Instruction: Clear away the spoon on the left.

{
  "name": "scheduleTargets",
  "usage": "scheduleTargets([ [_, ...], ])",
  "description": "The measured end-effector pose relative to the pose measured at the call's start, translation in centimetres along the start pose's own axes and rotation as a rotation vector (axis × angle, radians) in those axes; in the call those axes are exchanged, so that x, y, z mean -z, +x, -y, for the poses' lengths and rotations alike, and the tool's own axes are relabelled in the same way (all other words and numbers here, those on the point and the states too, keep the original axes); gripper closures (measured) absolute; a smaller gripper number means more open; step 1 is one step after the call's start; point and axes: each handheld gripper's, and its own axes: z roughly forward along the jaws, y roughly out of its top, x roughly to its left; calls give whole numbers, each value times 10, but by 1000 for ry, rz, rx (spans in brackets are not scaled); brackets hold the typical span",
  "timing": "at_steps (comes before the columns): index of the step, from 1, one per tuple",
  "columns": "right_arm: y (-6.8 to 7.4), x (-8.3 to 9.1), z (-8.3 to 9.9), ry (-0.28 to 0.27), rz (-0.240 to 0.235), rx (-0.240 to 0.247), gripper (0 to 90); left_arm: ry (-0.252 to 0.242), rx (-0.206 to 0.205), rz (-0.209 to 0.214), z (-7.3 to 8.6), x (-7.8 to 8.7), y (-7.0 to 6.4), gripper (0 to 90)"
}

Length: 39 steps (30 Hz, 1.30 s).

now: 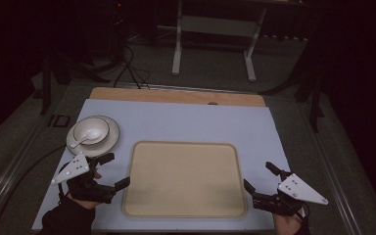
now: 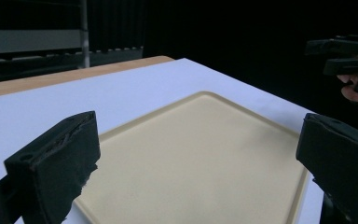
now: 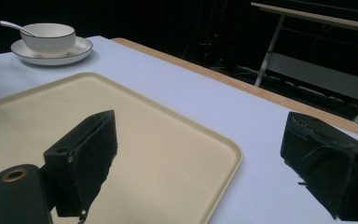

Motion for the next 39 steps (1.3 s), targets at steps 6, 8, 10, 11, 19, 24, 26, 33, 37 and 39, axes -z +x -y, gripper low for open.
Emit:
scheduleTargets([
  [6, 2, -2, 0, 14, -12, 12, 107, 5, 39, -31, 1, -1, 1, 2],
  [8, 2, -2, 0, 14, -15, 12, 108, 30, 2, -46, 1, -2, 1, 2],
  [10, 2, -2, 0, 12, -13, 10, 108, 47, -12, -34, 2, -3, 0, 2],
  [11, 3, -1, 0, 9, -15, 5, 108, 76, -36, -43, 2, -4, -2, 2],
  [19, 5, -2, -1, 10, -22, 14, 108, 137, -88, 30, -9, -10, -16, 2],
  [24, 5, -2, -2, 8, -24, 10, 108, 142, -106, 52, -19, -8, -19, 3],
  [26, 6, -2, -2, 9, -22, 9, 108, 143, -106, 59, -24, -7, -19, 11],
  [33, 6, -2, -2, 8, -21, 9, 108, 132, -117, 48, -42, -3, -16, 26],
  [37, 6, -3, -2, 8, -24, 12, 107, 133, -112, 25, -50, -1, -10, 27],
  [39, 6, -3, -2, 8, -24, 12, 107, 127, -103, 18, -53, 2, -7, 34],
])
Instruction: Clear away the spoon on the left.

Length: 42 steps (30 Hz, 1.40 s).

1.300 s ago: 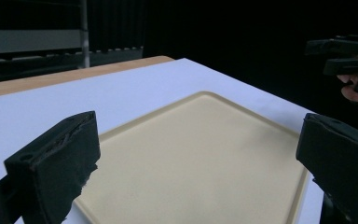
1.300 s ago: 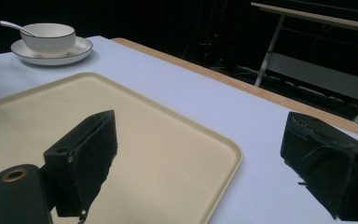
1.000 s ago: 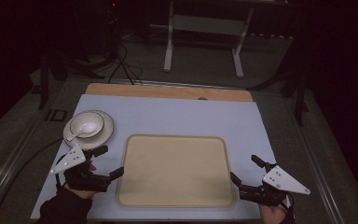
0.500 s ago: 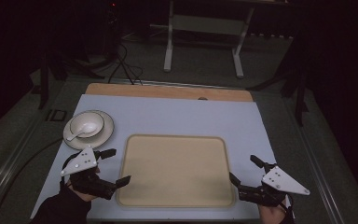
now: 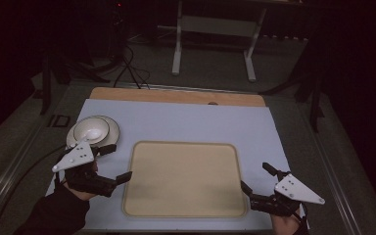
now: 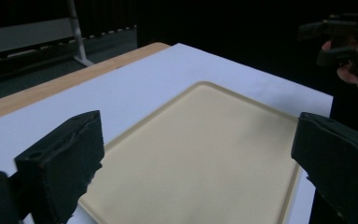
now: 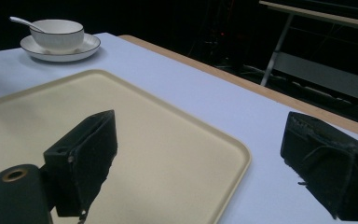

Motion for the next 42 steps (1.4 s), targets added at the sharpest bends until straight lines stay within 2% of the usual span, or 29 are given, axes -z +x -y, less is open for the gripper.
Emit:
scheduleTargets([
  [1, 0, 0, 0, -1, 0, 0, 108, -8, 0, -16, -3, 3, 4, 34],
  [5, 1, 1, -1, -7, 0, 9, 108, -14, 1, -37, -7, 9, 9, 41],
  [7, 2, 1, -1, -8, -1, 11, 107, -22, -6, -64, -10, 13, 14, 53],
  [8, 2, 1, -1, -9, -3, 14, 108, -36, 0, -86, -13, 17, 19, 54],
  [9, 2, 1, -1, -10, -3, 15, 108, -36, 0, -86, -13, 17, 19, 54],
  [13, 3, 1, -2, -13, -2, 21, 107, -48, 15, -129, -18, 26, 32, 67],
  [14, 3, 1, -2, -12, 0, 26, 107, -56, 23, -151, -19, 31, 38, 69],
  [15, 3, 1, -2, -12, 0, 26, 107, -56, 23, -151, -19, 31, 38, 77],
  [23, 3, 1, -2, -11, 0, 29, 108, -52, 106, -222, -15, 40, 62, 80],
  [30, 3, 1, -2, -9, 1, 28, 108, -47, 180, -293, -4, 50, 84, 101],
  [35, 4, -1, -2, -2, 0, 35, 108, -35, 234, -326, 6, 54, 96, 105],
  [38, 5, -1, -2, -2, -1, 34, 108, -17, 283, -348, 13, 55, 102, 106],
  [40, 5, -2, -2, 1, -3, 33, 108, -10, 302, -342, 18, 56, 105, 126],
  [42, 5, -2, -2, 1, -4, 34, 108, -3, 319, -367, 22, 56, 106, 129],
])
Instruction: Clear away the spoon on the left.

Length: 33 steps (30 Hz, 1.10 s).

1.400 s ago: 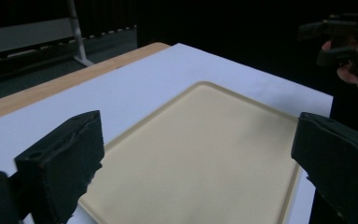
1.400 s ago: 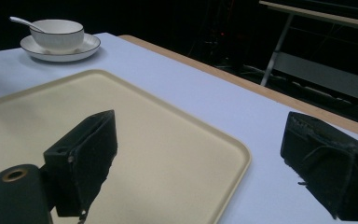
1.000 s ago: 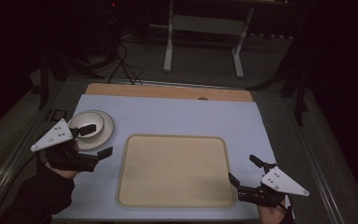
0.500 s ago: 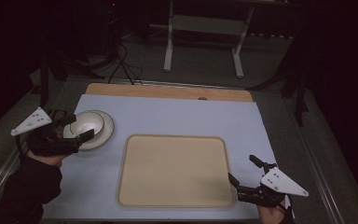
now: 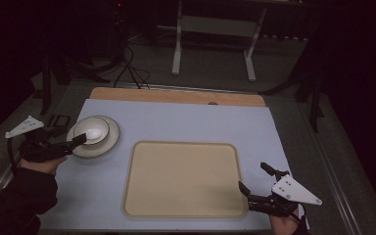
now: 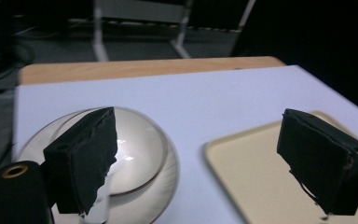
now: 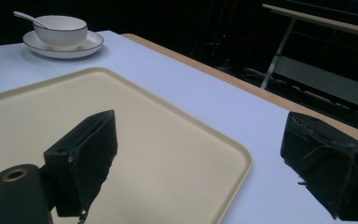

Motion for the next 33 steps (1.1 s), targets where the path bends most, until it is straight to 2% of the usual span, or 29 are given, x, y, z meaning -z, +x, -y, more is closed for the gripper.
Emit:
scheduleTargets([
  [1, 0, 0, 0, 0, 0, 0, 108, -1, 12, 3, 1, 0, 2, 129],
  [3, 0, 0, 0, 0, -3, 2, 108, 6, 29, -18, 3, -1, 5, 129],
  [7, 0, 0, 0, 1, -3, 1, 108, 45, 68, -50, 8, -5, 11, 149],
  [8, 0, -1, 0, 1, -3, 1, 108, 52, 89, -53, 9, -6, 13, 152],
  [10, 0, -1, 0, 1, -3, 1, 108, 60, 120, -85, 11, -7, 18, 153],
  [12, 0, 0, 0, 1, -2, 1, 108, 85, 190, -118, 14, -9, 25, 152],
  [13, 0, 0, 0, 1, -3, 1, 108, 90, 210, -110, 16, -10, 27, 152],
  [15, 0, -1, 0, 2, -4, 2, 108, 102, 240, -124, 20, -11, 32, 152],
  [20, 0, -2, 0, 6, -8, 1, 108, 99, 319, -91, 26, -10, 41, 152],
  [22, 1, -1, 0, 5, -13, 6, 108, 119, 355, -72, 29, -11, 44, 152],
  [26, 2, -1, 0, 6, -14, 8, 108, 124, 375, -75, 32, -12, 46, 153],
  [28, 2, -2, 0, 6, -17, 8, 108, 134, 407, -74, 36, -12, 51, 172],
  [29, 2, -2, 0, 6, -18, 8, 108, 139, 412, -84, 37, -13, 51, 173],
  [33, 2, -2, 0, 8, -22, 10, 108, 160, 448, -74, 41, -16, 55, 197],
])
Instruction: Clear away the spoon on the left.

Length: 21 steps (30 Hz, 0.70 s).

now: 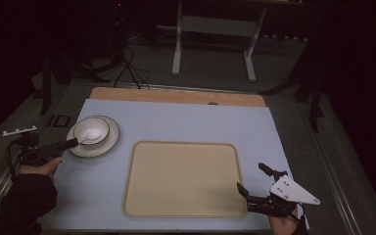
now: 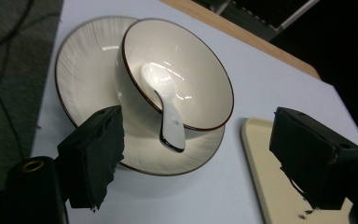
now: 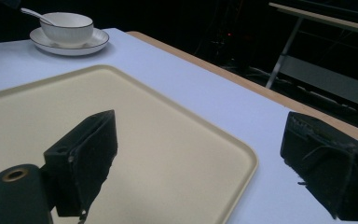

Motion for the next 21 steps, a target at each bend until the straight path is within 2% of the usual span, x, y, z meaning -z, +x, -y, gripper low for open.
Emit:
scheduleTargets([
  [3, 0, -1, 0, 3, -5, 5, 108, 0, 33, 8, 1, -3, 4, 255],
  [6, 1, -1, 0, 3, -7, 7, 108, 2, 51, -11, 3, -5, 6, 300],
  [11, 1, -1, 0, 2, -13, 11, 109, 3, 87, -7, 4, -10, 12, 389],
  [21, 2, -2, 0, 7, -23, 11, 109, 17, 105, 14, 5, -18, 15, 524],
])
